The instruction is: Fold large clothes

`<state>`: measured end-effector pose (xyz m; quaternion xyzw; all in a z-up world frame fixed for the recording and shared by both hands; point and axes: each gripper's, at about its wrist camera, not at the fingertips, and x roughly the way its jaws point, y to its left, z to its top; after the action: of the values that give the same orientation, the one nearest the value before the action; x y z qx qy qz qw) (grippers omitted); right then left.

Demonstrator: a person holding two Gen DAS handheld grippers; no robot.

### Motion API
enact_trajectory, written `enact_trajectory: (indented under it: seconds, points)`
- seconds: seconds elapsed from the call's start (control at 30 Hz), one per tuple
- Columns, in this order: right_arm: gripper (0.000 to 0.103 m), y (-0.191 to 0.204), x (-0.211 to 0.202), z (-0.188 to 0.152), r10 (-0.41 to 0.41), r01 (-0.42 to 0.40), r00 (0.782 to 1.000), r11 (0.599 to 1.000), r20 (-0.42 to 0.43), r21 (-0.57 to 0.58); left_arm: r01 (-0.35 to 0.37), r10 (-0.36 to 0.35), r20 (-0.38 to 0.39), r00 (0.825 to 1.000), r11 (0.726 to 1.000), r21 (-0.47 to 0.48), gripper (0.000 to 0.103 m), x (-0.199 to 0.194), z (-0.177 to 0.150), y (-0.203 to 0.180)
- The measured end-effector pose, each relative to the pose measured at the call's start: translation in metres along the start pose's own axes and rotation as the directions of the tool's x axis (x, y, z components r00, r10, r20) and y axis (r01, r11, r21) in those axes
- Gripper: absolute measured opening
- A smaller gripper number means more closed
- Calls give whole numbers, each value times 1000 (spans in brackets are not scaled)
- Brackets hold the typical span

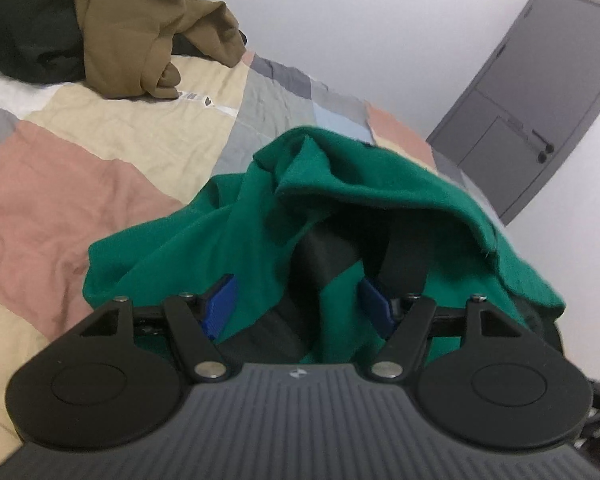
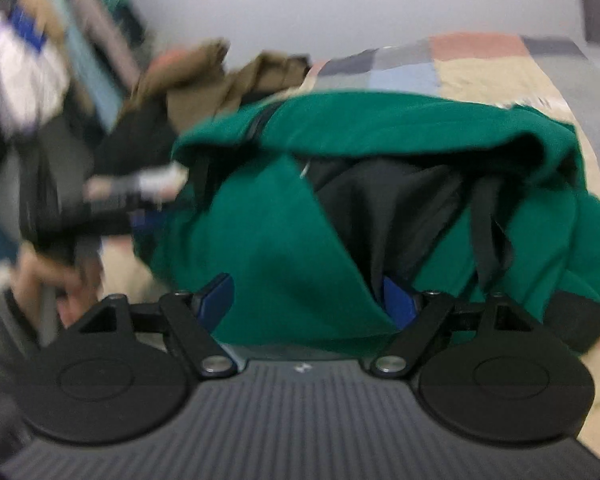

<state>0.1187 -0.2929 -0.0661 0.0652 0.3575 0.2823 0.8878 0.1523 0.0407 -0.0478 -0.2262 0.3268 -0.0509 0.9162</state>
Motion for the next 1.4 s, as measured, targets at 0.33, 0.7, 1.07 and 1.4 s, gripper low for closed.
enact_trajectory:
  seconds: [0.33, 0.7, 1.07, 1.4]
  points:
    - [7, -3, 9, 38, -155, 160, 984, 986, 91, -48, 108, -101, 82, 992, 990, -87, 73, -24, 13, 13]
    - [6, -22, 60, 172, -161, 164, 982, 986, 96, -24, 134, -126, 134, 983, 990, -48, 73, -21, 23, 16]
    - [9, -79, 166, 157, -238, 240, 971, 964, -33, 113, 83, -81, 101, 992, 996, -17, 73, 15, 27, 25]
    - [63, -100, 52, 138, -232, 182, 949, 956, 215, 229, 51, -53, 126, 991, 999, 16, 73, 29, 43, 28]
